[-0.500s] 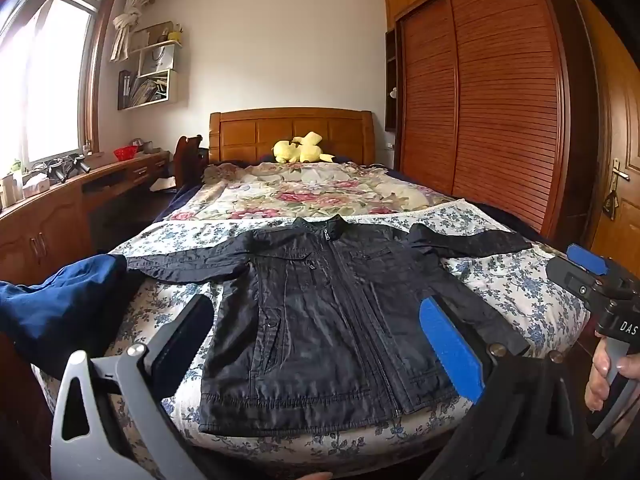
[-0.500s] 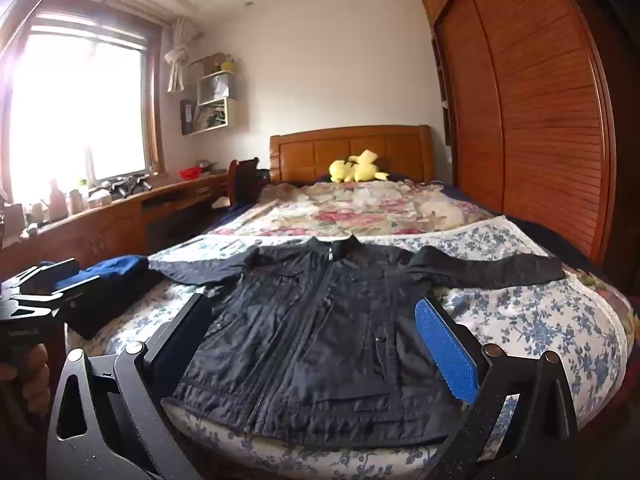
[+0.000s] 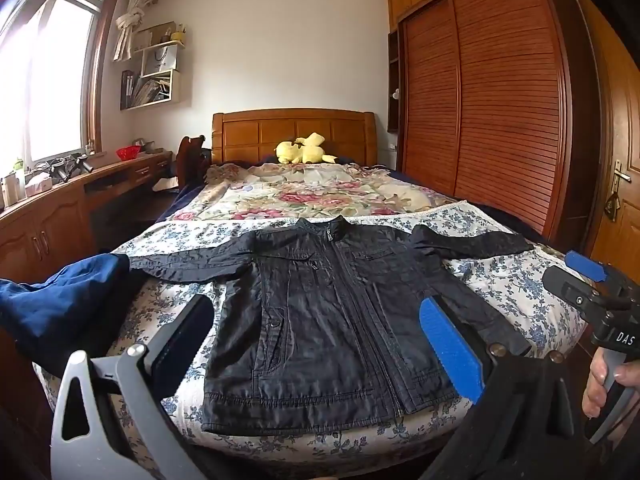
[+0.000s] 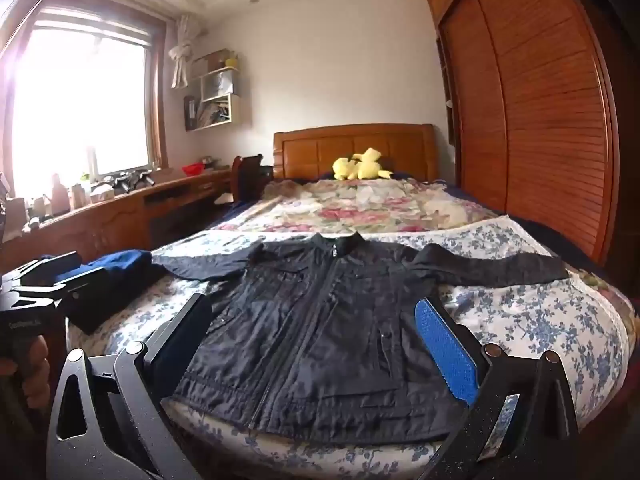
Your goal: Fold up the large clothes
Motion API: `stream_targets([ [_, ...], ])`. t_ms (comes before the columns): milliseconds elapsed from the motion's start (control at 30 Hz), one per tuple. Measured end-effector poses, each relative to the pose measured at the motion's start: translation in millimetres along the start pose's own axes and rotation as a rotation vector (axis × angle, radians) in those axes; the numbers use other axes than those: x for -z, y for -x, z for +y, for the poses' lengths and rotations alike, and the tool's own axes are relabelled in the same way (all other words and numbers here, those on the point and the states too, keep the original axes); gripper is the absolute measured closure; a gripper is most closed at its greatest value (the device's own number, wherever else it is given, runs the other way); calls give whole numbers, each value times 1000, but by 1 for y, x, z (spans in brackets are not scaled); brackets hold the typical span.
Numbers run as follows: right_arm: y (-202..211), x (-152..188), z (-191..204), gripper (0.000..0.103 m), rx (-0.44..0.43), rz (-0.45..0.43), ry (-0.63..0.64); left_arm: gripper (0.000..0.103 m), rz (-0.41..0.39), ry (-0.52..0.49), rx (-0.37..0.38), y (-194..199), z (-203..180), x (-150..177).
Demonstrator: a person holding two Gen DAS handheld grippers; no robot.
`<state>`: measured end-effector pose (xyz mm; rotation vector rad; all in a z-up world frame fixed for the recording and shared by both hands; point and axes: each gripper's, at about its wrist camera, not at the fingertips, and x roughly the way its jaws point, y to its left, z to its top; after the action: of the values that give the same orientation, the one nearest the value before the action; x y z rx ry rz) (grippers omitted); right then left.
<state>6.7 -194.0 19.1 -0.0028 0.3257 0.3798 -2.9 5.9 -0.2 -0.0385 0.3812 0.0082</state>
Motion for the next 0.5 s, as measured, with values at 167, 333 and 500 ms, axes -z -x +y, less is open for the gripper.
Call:
stream_targets([
  [167,2,-1,0,0,-1,4,-4,0,0,0,-3,0,-1,-1],
  [333,3,-2,1,0,-2,4,-5,0,0,-2,-2,2,-1,-2],
  [500,4,-4,1,0,-3,-2,-3,0,-4,-9,0,4,-5,-1],
])
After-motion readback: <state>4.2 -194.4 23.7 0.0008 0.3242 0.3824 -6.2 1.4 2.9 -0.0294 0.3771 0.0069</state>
